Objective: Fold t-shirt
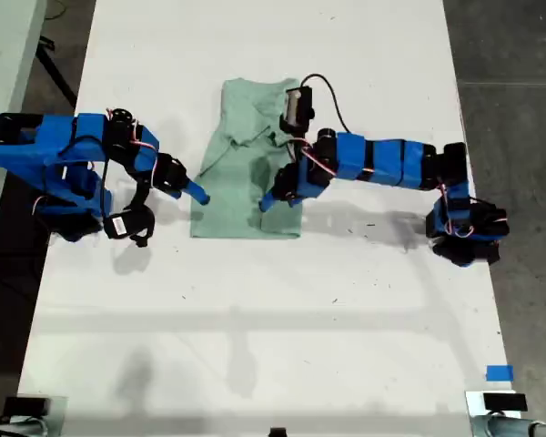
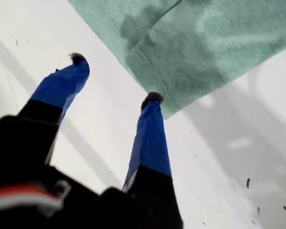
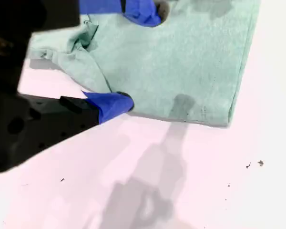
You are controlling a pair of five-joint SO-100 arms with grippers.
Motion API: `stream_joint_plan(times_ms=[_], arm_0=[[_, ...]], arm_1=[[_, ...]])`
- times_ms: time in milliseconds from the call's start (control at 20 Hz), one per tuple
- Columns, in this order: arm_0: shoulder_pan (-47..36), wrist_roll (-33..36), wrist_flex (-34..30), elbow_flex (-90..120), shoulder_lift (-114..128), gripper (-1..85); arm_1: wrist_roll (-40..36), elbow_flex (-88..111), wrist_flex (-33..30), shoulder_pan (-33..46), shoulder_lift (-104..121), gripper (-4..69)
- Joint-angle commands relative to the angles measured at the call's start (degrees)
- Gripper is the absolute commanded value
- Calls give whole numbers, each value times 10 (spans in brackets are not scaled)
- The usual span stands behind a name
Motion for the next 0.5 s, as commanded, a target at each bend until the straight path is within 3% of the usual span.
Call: stream_joint_plan(times_ms=[0, 450], arm_0=[[11, -14, 0, 1, 18, 298], [69, -119, -95, -34, -211, 301]], arm_1=[[-24, -21, 57, 25, 103, 256], [-31, 130, 69, 43, 224, 220]])
